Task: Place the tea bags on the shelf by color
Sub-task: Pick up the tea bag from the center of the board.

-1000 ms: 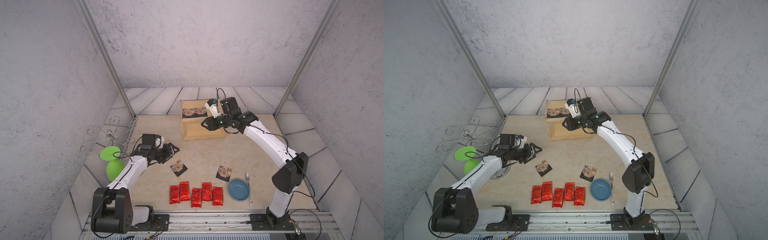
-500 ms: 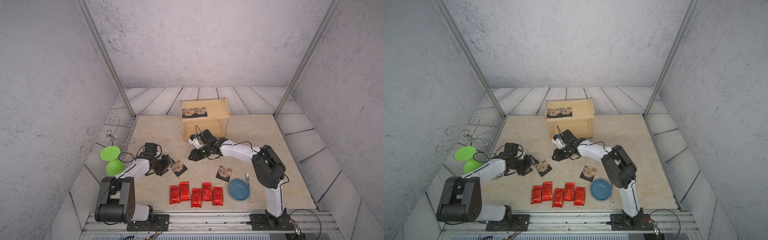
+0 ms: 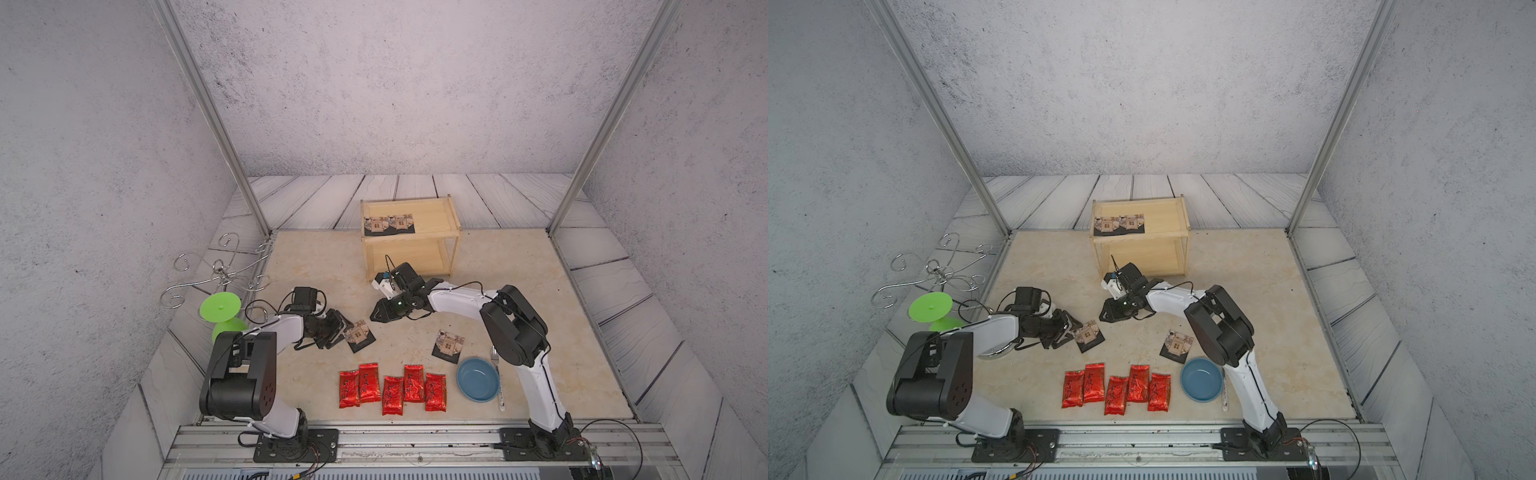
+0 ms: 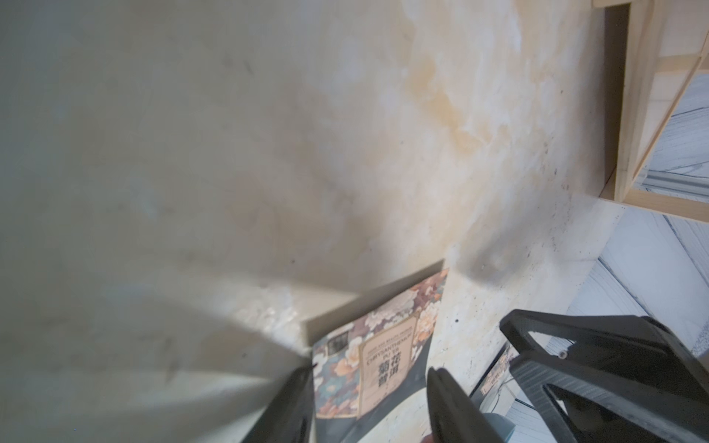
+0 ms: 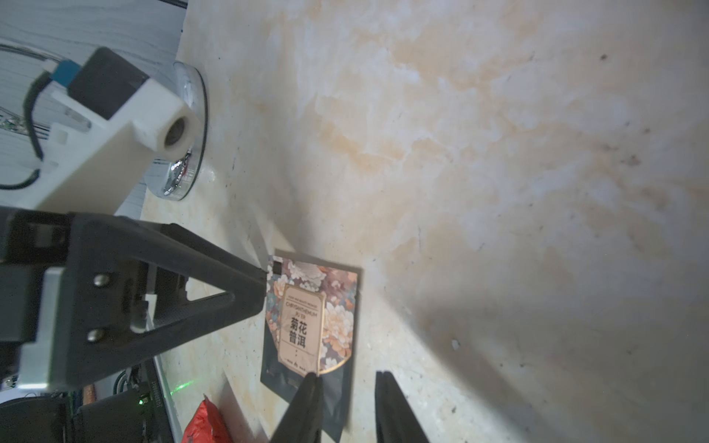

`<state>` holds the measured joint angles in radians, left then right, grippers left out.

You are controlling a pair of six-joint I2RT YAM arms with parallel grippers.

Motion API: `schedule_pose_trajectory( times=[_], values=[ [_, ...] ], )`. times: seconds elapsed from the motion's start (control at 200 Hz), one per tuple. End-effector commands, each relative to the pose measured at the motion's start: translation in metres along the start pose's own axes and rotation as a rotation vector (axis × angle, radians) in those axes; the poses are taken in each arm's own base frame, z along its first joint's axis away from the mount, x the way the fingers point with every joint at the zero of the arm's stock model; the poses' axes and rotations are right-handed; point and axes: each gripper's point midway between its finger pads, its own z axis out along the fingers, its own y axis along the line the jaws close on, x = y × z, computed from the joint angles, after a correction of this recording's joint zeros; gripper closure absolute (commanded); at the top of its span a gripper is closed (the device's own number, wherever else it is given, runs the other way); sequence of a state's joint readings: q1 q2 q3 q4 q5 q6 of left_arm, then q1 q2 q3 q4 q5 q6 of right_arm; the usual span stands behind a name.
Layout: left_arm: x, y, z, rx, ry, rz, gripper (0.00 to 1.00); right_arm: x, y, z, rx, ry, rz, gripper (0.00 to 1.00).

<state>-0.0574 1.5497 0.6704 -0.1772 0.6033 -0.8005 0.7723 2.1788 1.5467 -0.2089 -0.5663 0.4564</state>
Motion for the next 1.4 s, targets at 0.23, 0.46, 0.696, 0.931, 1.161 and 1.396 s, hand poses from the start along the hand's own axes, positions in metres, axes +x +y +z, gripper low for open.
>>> schedule_pose_trajectory(
  times=[0.23, 0.46, 0.696, 0.931, 1.161, 1.396],
  values=[
    [0.015, 0.005, 0.000, -0.014, 0.031, -0.011, 0.49, 0.001, 0.008, -0.001, -0.049, -0.015, 0.077, 0.72],
    [0.022, -0.014, -0.014, 0.009, 0.036, 0.079, 0.64, 0.006, 0.010, -0.004, -0.078, -0.039, 0.141, 0.72],
    [0.025, -0.018, -0.003, 0.025, 0.054, 0.086, 0.64, 0.011, 0.005, 0.003, -0.081, -0.022, 0.174, 0.72],
    [0.033, -0.017, 0.009, 0.019, 0.084, 0.095, 0.64, 0.015, 0.004, 0.006, -0.094, -0.006, 0.195, 0.72],
    [0.034, -0.011, 0.008, -0.004, 0.076, 0.092, 0.64, 0.021, 0.002, 0.010, -0.101, 0.011, 0.213, 0.72],
    [0.033, -0.006, 0.008, -0.022, 0.062, 0.084, 0.64, 0.024, -0.001, 0.014, -0.105, 0.027, 0.231, 0.72]
  ],
)
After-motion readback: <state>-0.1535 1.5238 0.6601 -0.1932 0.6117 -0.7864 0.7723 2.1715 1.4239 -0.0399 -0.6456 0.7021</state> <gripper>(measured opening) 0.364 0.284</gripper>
